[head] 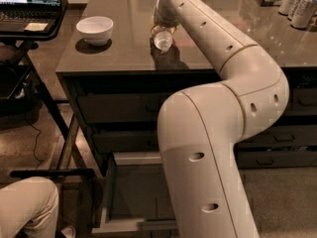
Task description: Place water bottle into bottom drawer
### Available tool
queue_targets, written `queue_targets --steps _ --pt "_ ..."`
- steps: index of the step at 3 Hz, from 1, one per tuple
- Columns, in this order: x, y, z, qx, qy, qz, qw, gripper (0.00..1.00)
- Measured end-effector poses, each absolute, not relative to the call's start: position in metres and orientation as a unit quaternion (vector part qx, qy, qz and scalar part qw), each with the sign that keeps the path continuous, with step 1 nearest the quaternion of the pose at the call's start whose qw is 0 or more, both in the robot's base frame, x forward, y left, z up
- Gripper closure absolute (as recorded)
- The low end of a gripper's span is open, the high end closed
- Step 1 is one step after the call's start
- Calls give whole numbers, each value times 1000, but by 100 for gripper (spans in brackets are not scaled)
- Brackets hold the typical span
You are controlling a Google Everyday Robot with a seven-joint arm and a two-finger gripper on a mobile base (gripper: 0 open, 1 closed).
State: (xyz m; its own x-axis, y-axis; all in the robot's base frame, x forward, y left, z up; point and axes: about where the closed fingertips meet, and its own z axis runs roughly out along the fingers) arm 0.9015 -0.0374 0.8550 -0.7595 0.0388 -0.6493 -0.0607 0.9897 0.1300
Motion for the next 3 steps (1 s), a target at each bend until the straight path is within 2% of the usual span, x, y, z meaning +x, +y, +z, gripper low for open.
queue_targets --steps 3 --pt "897 -30 852 -18 941 80 328 14"
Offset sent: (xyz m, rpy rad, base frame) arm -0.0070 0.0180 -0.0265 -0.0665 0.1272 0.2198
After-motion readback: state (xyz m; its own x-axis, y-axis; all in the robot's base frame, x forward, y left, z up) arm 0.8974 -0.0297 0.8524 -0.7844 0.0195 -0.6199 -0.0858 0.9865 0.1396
